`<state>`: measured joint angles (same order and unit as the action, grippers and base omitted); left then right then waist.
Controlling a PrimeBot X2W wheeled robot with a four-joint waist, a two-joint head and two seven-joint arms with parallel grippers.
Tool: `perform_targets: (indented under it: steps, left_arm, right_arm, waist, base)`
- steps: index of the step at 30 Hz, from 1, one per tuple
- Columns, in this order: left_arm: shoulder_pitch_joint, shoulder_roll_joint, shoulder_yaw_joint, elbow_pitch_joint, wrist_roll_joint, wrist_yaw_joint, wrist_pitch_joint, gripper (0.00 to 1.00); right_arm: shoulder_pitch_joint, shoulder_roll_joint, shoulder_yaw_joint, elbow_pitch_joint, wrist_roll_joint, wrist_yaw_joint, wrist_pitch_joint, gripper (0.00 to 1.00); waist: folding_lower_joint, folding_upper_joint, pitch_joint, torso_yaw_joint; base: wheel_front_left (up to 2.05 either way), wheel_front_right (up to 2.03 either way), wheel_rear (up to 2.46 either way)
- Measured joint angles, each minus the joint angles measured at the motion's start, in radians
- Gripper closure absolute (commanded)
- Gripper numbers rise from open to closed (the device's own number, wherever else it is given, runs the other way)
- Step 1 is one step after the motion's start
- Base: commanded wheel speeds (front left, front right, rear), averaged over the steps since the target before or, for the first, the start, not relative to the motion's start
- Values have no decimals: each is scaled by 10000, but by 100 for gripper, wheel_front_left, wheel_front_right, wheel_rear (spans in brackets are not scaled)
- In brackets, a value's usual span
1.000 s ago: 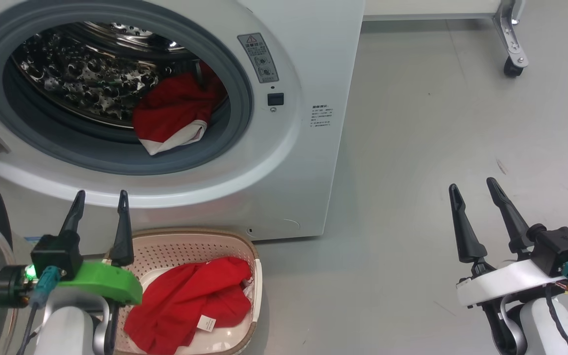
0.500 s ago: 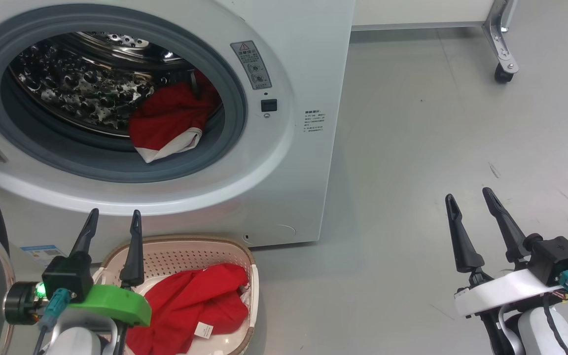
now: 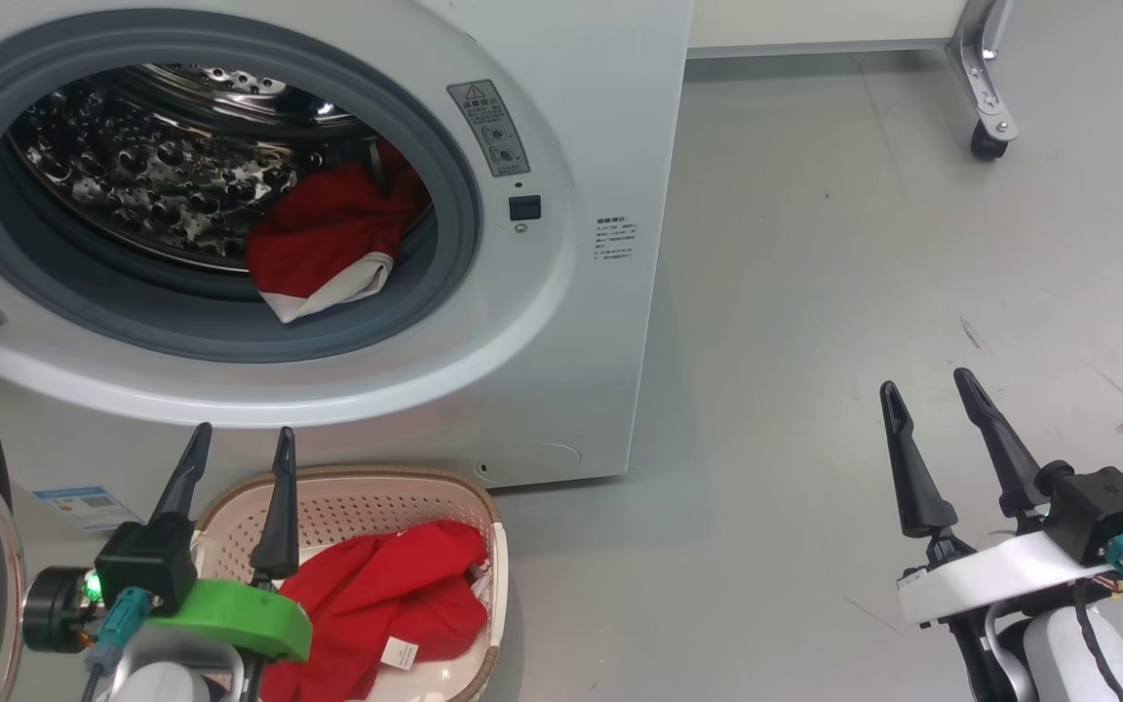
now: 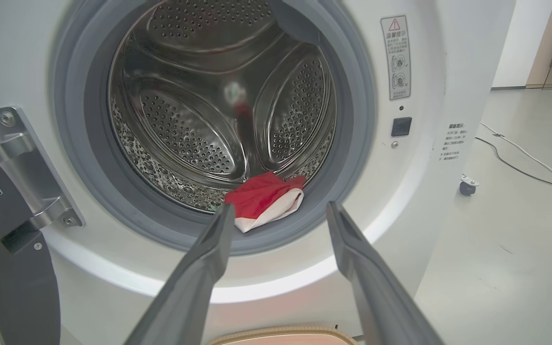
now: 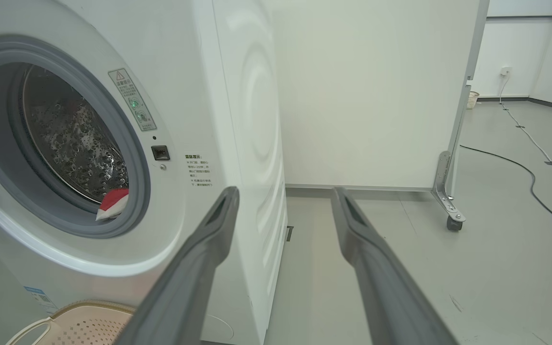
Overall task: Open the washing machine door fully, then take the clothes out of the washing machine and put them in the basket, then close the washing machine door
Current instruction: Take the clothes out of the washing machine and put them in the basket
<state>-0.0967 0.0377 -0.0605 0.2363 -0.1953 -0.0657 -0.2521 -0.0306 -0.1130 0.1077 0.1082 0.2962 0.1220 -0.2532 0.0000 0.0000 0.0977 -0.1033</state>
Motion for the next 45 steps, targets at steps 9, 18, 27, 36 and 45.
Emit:
perform_targets:
  steps: [9,18,27,36,45]
  left_arm:
    - [107,2,-109,-217,-65,130,-2,0]
    - [164,2,-196,-476,-73,180,-2,0]
    - [201,2,-353,-520,-71,267,-2,0]
    - [209,2,-399,-564,-69,353,-2,0]
    - [223,2,-430,-579,-69,357,-2,0]
  right_arm:
    - [0,8,-8,-42,0,0,0,0]
    - [2,27,-8,-56,0,0,0,0]
    - [4,38,-19,-75,0,0,0,0]
    - [12,50,-4,-75,0,0,0,0]
    - [15,59,-6,-75,0,0,0,0]
  waist:
    - [0,0,39,4]
    - [0,0,82,0]
    - [0,0,139,-6]
    - [0,0,155,-5]
    - [0,0,150,-5]
  base:
    - [0,0,0]
    - [0,0,0]
    - [0,0,0]
    - [0,0,0]
    - [0,0,0]
